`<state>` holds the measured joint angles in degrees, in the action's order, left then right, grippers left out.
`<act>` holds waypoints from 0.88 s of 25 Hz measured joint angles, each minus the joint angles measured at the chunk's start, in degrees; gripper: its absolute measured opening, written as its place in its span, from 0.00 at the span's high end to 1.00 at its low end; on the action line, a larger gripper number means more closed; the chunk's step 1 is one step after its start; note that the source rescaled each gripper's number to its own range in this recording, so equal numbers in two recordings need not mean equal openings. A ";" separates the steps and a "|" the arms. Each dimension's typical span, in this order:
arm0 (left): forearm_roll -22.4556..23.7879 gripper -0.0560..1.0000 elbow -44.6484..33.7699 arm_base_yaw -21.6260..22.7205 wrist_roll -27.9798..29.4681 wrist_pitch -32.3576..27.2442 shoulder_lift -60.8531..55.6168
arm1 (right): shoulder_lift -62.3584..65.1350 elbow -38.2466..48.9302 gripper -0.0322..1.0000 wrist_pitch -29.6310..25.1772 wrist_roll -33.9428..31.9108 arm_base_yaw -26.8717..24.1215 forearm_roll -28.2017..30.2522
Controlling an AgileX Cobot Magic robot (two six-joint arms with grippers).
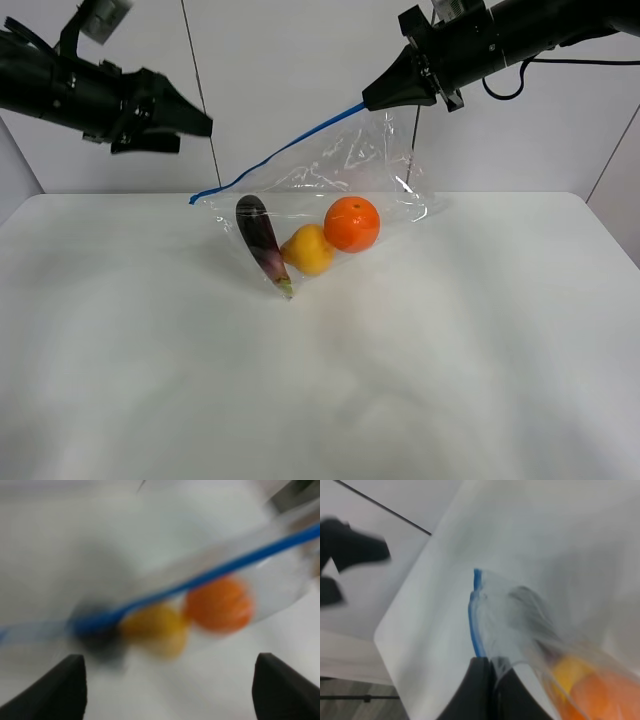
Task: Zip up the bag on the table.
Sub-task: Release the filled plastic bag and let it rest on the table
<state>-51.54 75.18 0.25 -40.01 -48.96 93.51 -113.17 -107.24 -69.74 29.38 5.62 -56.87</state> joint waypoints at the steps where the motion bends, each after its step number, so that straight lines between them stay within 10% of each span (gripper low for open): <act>1: 5.29 0.16 0.00 0.11 5.12 -0.25 0.00 | 0.00 0.00 0.97 0.00 0.00 0.00 0.16; 6: 20.31 0.15 0.00 0.29 20.75 -6.87 -0.04 | -0.04 0.00 0.97 0.00 0.17 0.11 3.74; 12: 25.92 0.15 0.00 0.29 24.71 -18.82 -0.22 | -2.16 0.00 0.97 0.00 0.04 0.11 7.30; 22: 41.44 0.15 0.00 0.29 34.80 -20.59 -6.08 | -5.29 0.00 0.97 0.89 -0.08 0.11 8.75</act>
<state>-10.10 75.18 0.53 -5.21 -69.55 87.43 -118.45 -107.24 -68.85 29.30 5.74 -48.12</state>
